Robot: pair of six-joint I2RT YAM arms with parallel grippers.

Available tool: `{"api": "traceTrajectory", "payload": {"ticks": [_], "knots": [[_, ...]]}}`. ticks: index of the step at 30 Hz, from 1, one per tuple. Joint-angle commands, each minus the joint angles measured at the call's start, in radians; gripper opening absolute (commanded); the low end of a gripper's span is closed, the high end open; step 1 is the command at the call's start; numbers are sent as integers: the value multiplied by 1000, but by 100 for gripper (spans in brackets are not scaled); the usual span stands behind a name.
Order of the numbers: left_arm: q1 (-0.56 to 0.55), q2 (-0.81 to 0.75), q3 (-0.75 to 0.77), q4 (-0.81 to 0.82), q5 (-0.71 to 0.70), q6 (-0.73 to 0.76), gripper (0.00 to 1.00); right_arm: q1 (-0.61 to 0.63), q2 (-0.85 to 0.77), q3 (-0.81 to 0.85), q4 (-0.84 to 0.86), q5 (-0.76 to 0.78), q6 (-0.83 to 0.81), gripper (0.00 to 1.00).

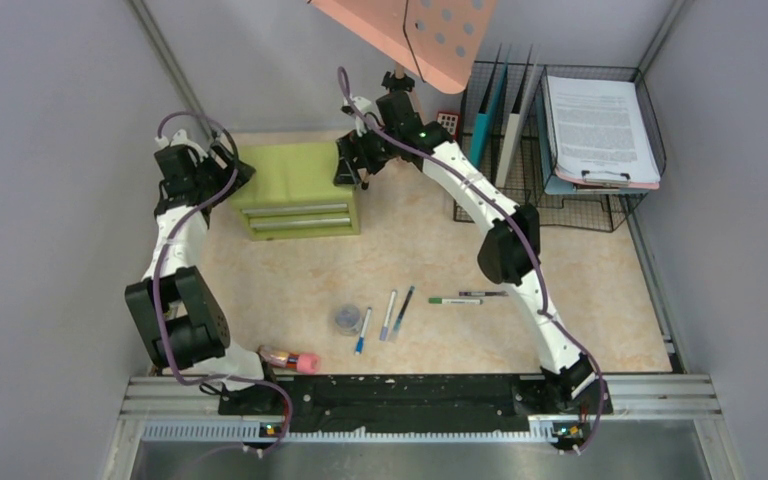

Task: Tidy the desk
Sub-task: Move the storage box to the center of the board.

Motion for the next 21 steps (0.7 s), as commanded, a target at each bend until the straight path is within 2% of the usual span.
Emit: {"api": "traceTrajectory", "payload": {"ticks": [1, 5, 13, 21], "knots": [[-50, 102, 73, 8, 53, 6, 77, -15, 12, 37, 87, -6, 22, 87], [-83, 166, 138, -4, 65, 20, 77, -15, -8, -4, 95, -26, 39, 86], [-124, 225, 207, -7, 52, 15, 77, -29, -32, -24, 87, 42, 6, 86], [-119, 94, 145, 16, -69, 66, 80, -63, -91, -55, 87, 48, 7, 88]]}}
